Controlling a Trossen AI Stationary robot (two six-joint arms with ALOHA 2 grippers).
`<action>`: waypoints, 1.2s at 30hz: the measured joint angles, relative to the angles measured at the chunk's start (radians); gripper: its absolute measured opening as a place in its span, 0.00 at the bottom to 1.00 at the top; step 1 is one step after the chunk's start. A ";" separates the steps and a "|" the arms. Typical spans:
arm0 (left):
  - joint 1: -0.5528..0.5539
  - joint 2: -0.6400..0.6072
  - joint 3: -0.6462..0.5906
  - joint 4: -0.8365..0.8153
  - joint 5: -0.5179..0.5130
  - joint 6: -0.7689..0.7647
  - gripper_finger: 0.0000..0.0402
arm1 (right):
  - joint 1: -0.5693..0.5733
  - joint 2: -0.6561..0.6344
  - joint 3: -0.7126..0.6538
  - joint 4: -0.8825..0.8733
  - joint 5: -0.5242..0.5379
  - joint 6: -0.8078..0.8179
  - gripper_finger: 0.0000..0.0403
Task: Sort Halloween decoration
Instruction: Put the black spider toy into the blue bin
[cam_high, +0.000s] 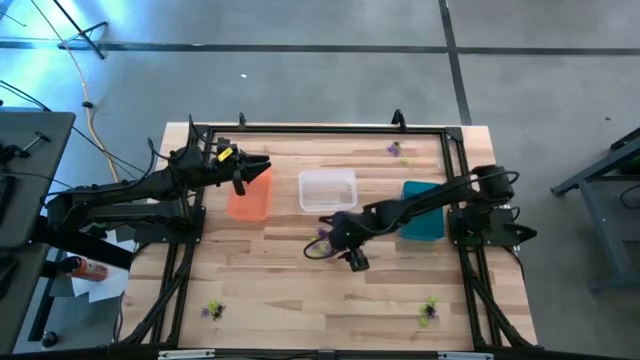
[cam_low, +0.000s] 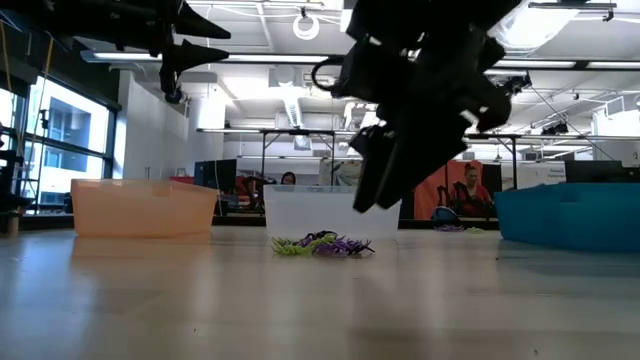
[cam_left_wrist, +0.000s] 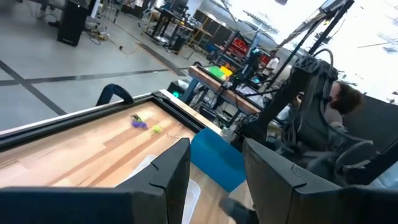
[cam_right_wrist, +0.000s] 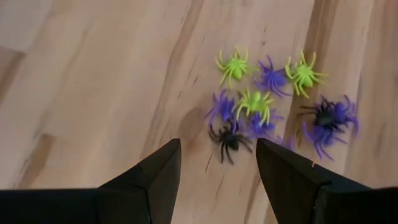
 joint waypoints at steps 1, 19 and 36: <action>0.000 0.000 0.000 0.000 0.000 0.000 0.34 | 0.001 0.011 0.000 0.007 0.000 0.000 0.51; 0.000 0.000 0.000 -0.030 0.001 -0.001 0.34 | 0.002 0.110 0.005 0.053 0.044 -0.007 0.29; 0.000 0.000 -0.001 -0.028 0.001 -0.006 0.34 | -0.001 0.041 0.033 -0.047 0.050 -0.015 0.00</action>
